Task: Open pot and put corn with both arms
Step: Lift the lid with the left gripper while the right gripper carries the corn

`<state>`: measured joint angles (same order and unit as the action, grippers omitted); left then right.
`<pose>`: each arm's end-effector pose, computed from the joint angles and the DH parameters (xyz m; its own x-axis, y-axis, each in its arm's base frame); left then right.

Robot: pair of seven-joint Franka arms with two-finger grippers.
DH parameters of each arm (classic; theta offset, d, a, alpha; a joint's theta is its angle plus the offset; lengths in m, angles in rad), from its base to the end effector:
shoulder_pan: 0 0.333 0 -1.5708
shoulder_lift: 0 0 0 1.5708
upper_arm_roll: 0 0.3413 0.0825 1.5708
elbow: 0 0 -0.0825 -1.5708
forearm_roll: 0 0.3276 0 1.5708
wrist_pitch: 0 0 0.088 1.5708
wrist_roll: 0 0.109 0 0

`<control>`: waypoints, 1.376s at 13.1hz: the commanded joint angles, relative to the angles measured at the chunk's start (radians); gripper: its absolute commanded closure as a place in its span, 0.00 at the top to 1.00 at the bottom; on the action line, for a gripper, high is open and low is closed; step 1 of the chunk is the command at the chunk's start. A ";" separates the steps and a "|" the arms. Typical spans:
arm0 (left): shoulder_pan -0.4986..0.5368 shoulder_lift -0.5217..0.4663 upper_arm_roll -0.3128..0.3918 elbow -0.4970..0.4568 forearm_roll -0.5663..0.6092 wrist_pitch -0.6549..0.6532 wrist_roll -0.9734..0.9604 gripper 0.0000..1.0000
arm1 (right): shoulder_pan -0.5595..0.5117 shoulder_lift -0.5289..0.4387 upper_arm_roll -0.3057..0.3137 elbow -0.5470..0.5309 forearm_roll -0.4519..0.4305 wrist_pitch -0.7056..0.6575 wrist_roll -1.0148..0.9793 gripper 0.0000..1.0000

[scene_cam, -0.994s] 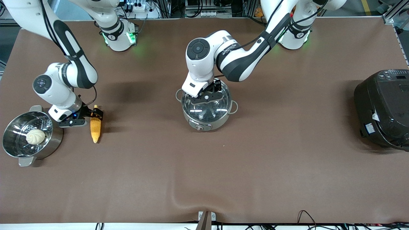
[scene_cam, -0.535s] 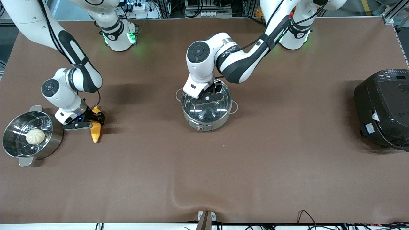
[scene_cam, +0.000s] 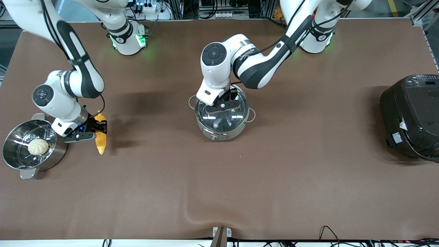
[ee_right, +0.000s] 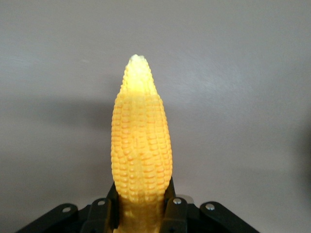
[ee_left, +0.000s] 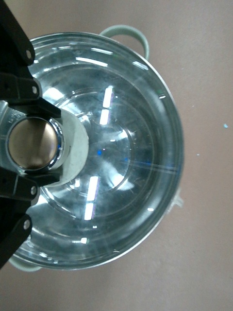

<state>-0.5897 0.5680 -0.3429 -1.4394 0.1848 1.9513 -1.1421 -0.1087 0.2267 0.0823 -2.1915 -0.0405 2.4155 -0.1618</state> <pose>0.4441 -0.4959 0.4141 0.9824 0.1857 -0.0201 0.1854 -0.9825 -0.0151 0.5233 -0.0154 0.3472 0.9866 0.1629 -0.0031 0.1629 -0.9866 0.0079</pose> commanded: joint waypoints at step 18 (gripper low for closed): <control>0.737 -0.373 -0.007 -0.494 -0.028 0.180 0.775 0.00 | 0.737 0.181 0.002 0.653 0.070 -0.344 1.138 0.00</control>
<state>0.1102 0.2588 -0.3386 -1.7915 0.1731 2.0240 -0.3954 0.5979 0.3338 0.0974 -1.5901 0.0140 2.0109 0.8667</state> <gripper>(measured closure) 0.502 0.656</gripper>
